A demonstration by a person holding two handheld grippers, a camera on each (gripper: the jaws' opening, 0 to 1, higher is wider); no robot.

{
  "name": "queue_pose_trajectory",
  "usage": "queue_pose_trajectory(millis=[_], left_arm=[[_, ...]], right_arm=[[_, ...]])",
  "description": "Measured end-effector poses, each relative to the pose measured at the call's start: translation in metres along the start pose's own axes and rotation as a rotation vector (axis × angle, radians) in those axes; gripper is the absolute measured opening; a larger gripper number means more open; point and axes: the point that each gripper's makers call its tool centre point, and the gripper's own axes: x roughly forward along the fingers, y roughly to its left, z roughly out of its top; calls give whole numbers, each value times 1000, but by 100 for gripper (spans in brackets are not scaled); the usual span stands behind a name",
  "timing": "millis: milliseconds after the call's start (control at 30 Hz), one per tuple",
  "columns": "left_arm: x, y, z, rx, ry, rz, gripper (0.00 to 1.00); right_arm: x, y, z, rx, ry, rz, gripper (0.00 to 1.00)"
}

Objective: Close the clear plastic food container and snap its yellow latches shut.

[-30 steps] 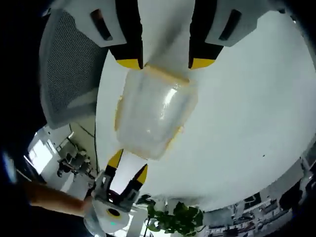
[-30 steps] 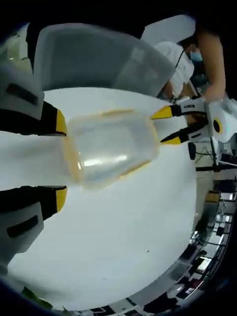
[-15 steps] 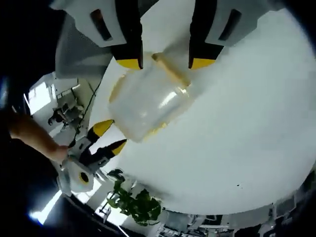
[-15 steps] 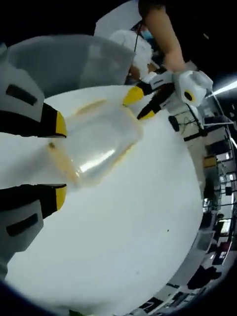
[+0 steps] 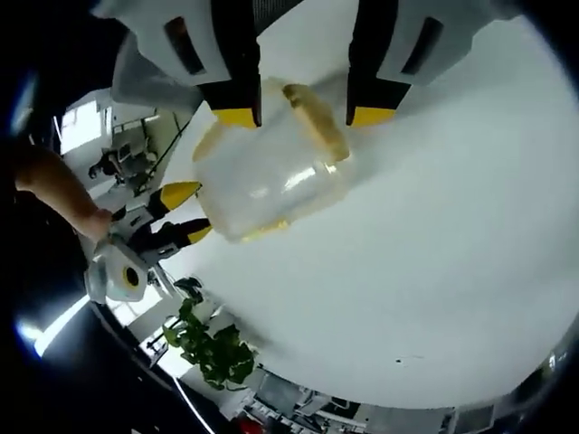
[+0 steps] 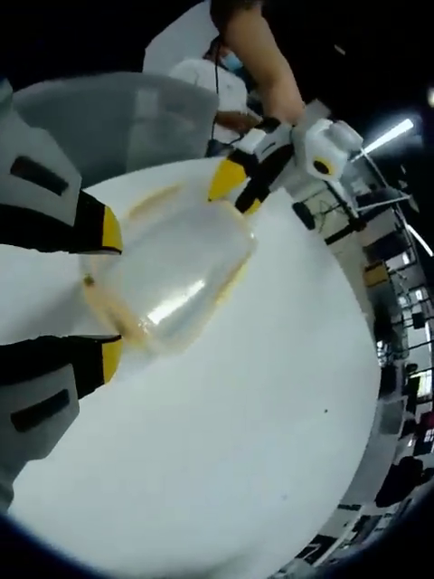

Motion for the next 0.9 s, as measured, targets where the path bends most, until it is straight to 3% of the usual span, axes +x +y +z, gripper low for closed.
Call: queue_pose_trajectory(millis=[167, 900], left_arm=[[5, -5, -2, -90, 11, 13, 37], [6, -7, -1, -110, 25, 22, 35]], right_arm=[[1, 0, -1, 41, 22, 8, 33], [1, 2, -2, 46, 61, -10, 27]])
